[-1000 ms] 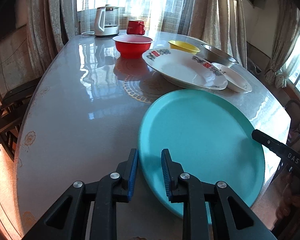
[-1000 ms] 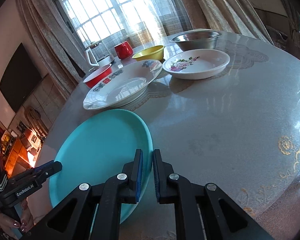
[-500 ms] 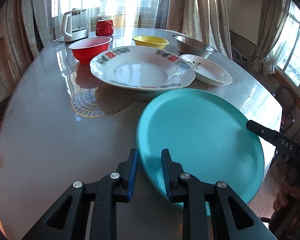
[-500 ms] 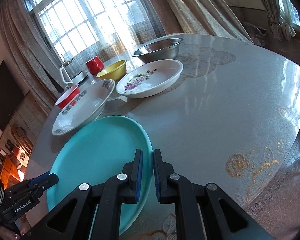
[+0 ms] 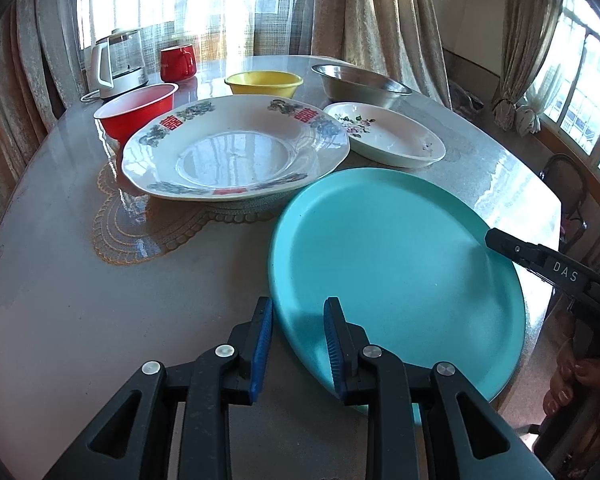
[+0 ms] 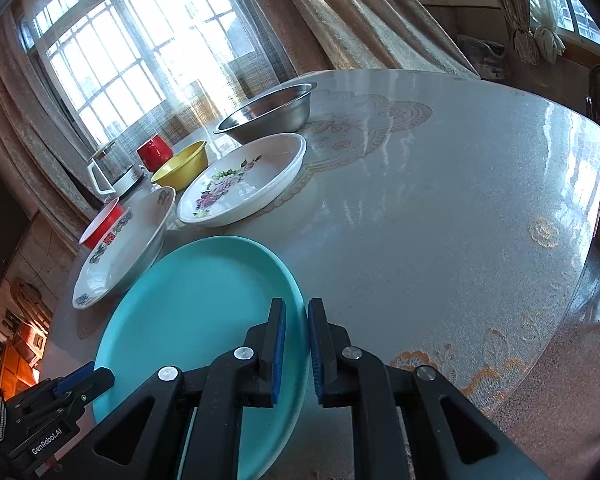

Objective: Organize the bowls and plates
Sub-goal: 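Close the right gripper on the teal plate rim while the left gripper also grips it, then hold the teal plate with the right gripper while the left gripper grasps the red-patterned white plate rim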

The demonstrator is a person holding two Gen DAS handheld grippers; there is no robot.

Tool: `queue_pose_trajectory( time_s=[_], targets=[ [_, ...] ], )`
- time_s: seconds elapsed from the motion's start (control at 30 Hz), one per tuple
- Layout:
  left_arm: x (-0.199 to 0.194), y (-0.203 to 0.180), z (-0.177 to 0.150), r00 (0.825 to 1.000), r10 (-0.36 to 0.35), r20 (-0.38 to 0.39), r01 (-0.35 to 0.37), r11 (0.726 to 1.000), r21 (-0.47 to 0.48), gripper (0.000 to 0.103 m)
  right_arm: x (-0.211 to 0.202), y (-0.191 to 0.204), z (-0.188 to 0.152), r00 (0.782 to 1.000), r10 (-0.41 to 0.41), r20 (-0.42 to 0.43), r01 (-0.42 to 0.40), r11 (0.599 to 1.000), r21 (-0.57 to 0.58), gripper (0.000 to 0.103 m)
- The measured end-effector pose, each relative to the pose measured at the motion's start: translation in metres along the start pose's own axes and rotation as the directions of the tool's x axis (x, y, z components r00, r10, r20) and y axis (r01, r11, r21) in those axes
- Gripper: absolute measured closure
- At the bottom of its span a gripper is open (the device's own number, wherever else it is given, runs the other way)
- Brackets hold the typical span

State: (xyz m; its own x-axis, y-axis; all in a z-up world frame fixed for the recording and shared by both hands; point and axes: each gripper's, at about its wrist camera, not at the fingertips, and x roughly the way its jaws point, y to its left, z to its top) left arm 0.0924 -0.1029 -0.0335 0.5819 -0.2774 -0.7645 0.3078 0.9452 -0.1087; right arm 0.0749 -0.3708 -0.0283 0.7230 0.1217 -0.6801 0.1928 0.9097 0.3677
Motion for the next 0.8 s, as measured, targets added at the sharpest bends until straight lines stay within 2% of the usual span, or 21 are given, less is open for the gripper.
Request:
queue_pose_trajectory(
  time_s=[0.1, 0.23, 0.33, 0.43, 0.8],
  targets=[
    [-0.001, 0.002, -0.001, 1.000, -0.012, 0.000, 0.012, 1.000, -0.004, 0.073, -0.002, -0.001, -0.002, 1.000, 0.012, 0.010, -0.012, 1.000, 0.010, 0.086],
    [-0.003, 0.006, -0.002, 1.000, 0.011, 0.004, -0.011, 1.000, -0.019, 0.059, -0.003, 0.001, -0.002, 1.000, 0.017, 0.009, -0.017, 1.000, 0.005, 0.079],
    [-0.009, 0.012, -0.004, 1.000, 0.020, 0.015, -0.020, 0.999, -0.036, 0.053, -0.003, 0.005, -0.003, 1.000, 0.000, 0.010, 0.000, 1.000, -0.007, 0.077],
    [-0.016, 0.020, -0.006, 0.999, 0.034, 0.029, -0.032, 0.998, -0.062, 0.039, -0.005, 0.005, -0.003, 1.000, -0.012, 0.010, 0.012, 1.000, 0.013, 0.074],
    [-0.033, 0.044, -0.015, 0.996, 0.072, 0.052, -0.065, 0.990, -0.124, 0.035, -0.013, 0.004, -0.010, 0.999, -0.042, 0.003, 0.042, 0.998, 0.045, 0.070]
  ],
)
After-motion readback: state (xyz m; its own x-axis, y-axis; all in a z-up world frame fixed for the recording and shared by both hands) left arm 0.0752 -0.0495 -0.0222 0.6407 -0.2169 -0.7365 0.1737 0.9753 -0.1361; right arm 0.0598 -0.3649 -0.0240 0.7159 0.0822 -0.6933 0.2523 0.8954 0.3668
